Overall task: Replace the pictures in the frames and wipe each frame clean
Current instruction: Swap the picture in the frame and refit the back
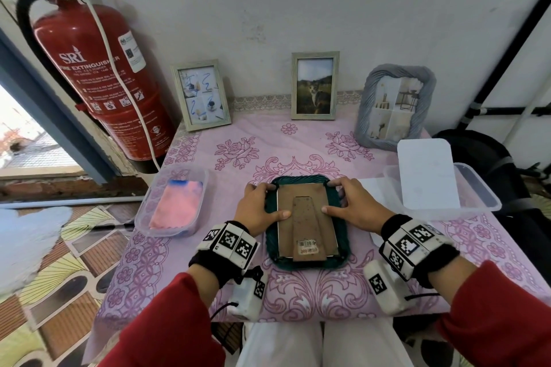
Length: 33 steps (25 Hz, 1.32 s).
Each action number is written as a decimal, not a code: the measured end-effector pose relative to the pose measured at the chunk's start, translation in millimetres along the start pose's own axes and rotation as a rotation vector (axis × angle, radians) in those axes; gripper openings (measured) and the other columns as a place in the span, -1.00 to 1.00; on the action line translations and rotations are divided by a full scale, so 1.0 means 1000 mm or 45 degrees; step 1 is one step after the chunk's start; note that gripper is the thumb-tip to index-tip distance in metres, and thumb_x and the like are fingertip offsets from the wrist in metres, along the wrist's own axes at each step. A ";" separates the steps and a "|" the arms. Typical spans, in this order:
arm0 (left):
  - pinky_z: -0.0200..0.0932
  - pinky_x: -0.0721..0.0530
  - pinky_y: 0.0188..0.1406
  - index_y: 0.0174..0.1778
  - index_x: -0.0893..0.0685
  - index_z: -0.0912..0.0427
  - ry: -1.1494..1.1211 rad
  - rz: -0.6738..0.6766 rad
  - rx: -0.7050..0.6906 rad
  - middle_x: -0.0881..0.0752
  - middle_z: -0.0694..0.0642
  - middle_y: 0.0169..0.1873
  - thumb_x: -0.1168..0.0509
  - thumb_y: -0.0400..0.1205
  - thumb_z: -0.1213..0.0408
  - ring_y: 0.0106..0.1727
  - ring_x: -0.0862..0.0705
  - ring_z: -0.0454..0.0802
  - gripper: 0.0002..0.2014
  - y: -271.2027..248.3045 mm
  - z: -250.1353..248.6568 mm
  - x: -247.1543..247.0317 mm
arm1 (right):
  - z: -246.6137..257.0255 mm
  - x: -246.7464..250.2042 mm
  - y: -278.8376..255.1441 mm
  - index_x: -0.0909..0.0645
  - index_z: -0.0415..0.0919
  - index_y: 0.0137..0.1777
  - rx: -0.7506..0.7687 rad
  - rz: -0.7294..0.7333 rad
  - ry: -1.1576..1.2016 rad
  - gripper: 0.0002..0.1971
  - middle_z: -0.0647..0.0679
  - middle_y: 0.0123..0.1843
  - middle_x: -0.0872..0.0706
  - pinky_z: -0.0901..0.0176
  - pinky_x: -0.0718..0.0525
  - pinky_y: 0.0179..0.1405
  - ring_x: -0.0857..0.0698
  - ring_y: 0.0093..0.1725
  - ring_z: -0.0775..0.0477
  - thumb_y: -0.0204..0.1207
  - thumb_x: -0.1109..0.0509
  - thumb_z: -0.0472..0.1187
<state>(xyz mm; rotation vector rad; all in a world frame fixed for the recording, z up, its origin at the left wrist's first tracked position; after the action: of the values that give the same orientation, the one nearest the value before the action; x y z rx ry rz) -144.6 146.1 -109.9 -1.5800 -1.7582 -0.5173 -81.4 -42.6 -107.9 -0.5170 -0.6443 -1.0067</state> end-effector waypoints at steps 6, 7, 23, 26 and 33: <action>-0.01 -0.55 0.33 0.42 -0.43 0.17 -0.028 0.012 -0.003 -0.39 0.21 0.27 -0.52 0.44 0.15 0.21 -0.58 0.14 -0.34 0.000 0.000 0.000 | 0.001 0.002 -0.002 -0.40 -0.23 0.39 0.032 0.001 0.007 -0.41 -0.07 0.09 -0.34 0.54 -0.43 -0.20 -0.41 -0.22 0.25 0.41 -0.53 -0.19; -0.01 -0.56 0.33 0.42 -0.43 0.16 -0.022 0.012 -0.004 -0.39 0.20 0.27 -0.52 0.44 0.15 0.21 -0.58 0.14 -0.34 -0.001 0.000 0.000 | 0.002 0.002 -0.002 -0.40 -0.23 0.39 0.034 0.001 0.007 -0.42 -0.08 0.09 -0.34 0.58 -0.45 -0.24 -0.40 -0.24 0.27 0.40 -0.54 -0.20; -0.07 -0.51 0.41 0.48 -0.43 0.25 -0.189 0.096 0.020 -0.41 0.25 0.33 -0.38 0.57 0.20 0.31 -0.56 0.11 -0.44 -0.009 0.000 0.000 | 0.005 0.006 -0.012 -0.46 -0.24 0.32 -0.015 -0.049 -0.050 -0.54 -0.11 0.06 -0.38 0.27 -0.45 0.06 -0.47 -0.08 0.01 0.47 -0.47 -0.13; -0.18 -0.57 0.23 0.27 -0.61 0.36 -0.350 0.118 -0.013 -0.67 0.34 0.18 -0.27 0.64 0.36 0.18 -0.64 0.05 -0.70 -0.026 -0.003 0.004 | 0.010 0.015 -0.028 -0.61 -0.25 0.13 0.027 -0.112 -0.054 -0.74 -0.08 -0.08 -0.49 0.34 -0.45 -0.08 -0.51 -0.05 0.00 0.49 -0.45 -0.16; -0.54 -0.33 -0.07 0.12 -0.74 0.23 -0.008 0.001 -0.053 -0.49 0.12 0.02 -0.15 0.58 0.54 0.05 -0.58 0.01 -0.67 -0.071 0.004 0.002 | 0.005 0.002 -0.072 -0.73 -0.23 -0.03 0.007 0.020 -0.067 -0.88 -0.05 -0.21 -0.67 0.56 -0.49 -0.36 -0.54 -0.30 0.23 0.51 -0.38 -0.33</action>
<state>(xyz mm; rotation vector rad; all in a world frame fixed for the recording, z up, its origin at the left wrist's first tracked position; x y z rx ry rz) -214.6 137.5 -99.7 -1.6124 -1.7617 -0.5523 -145.7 -72.2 -96.1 -0.5442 -0.6887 -0.9792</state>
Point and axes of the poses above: each hand's wrist, its own y-axis towards the middle knuckle, its own x-axis out of the back of the hand, z = x × y, the point moved 9 cm from there along y, towards the middle knuckle
